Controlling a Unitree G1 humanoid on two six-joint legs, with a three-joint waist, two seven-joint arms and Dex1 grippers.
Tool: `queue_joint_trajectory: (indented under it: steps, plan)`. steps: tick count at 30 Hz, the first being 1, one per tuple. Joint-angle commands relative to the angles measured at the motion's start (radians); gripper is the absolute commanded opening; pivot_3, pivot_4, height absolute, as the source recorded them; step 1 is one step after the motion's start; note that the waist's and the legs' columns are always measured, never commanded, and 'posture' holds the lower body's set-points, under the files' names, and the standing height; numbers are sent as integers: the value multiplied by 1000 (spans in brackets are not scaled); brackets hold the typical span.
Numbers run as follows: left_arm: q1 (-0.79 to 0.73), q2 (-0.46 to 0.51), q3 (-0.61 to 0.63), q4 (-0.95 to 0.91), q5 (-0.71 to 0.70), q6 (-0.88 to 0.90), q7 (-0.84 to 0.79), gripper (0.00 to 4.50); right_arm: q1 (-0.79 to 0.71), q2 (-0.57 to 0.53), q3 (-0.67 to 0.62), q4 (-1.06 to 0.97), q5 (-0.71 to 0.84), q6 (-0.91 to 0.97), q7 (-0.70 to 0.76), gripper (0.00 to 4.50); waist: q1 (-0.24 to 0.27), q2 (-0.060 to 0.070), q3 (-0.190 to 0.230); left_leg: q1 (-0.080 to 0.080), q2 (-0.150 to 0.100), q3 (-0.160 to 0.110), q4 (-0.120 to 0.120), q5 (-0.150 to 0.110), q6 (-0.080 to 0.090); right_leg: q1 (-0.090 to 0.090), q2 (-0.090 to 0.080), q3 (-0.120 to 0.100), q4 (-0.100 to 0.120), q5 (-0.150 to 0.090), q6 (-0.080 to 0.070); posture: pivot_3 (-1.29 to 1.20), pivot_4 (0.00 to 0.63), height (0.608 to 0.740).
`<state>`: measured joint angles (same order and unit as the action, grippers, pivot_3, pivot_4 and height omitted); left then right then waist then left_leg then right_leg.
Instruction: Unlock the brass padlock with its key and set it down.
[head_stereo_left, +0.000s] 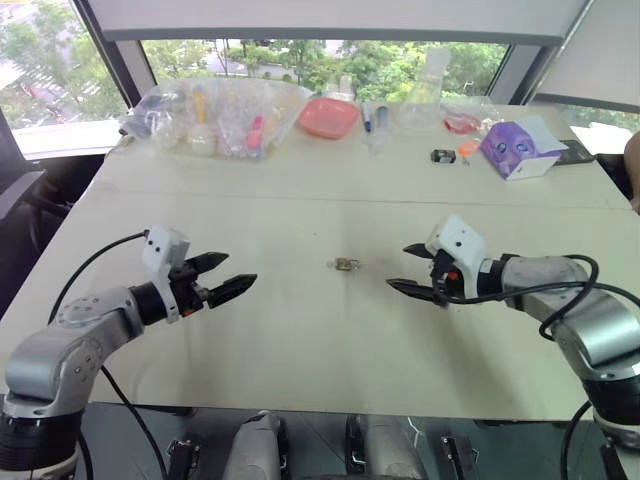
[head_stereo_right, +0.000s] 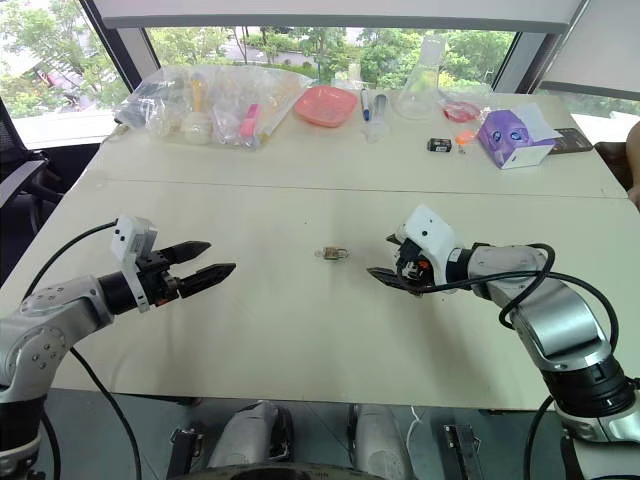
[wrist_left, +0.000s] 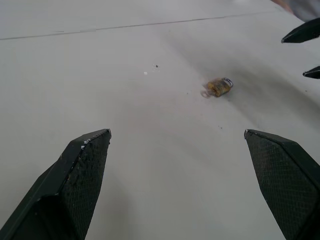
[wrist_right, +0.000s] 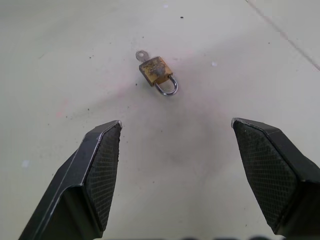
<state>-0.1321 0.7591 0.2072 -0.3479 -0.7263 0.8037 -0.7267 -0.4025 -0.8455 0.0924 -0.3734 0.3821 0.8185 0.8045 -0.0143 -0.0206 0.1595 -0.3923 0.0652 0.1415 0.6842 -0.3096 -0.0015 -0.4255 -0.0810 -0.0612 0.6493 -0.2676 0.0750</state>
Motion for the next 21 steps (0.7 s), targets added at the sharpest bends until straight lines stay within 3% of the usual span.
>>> queue_joint_trajectory:
  steps: [1,9,14,21]
  plan:
    - [-70,99,-26,45,27,-18,-132,4434,-114,-25,20,27,11,32,64,3644,0,1,0,0,0,0,0,0,0,0,0,0,0,0,0,0,150,740]
    - [-267,216,-145,179,102,-79,-368,4434,-348,114,315,281,-184,-157,187,3644,-1,1,1,-2,0,3,0,3,-5,-2,1,0,-1,0,0,0,150,740]
    - [-276,187,-146,185,125,-98,-359,4434,-440,249,387,553,-281,-292,204,3644,0,1,1,-6,0,4,1,3,-5,-5,0,0,-1,0,0,0,150,740]
    - [-186,127,-90,99,98,-64,-282,4434,-488,323,411,742,-371,-400,255,3644,1,1,1,-8,1,4,1,3,-6,-7,0,0,0,0,1,0,150,740]
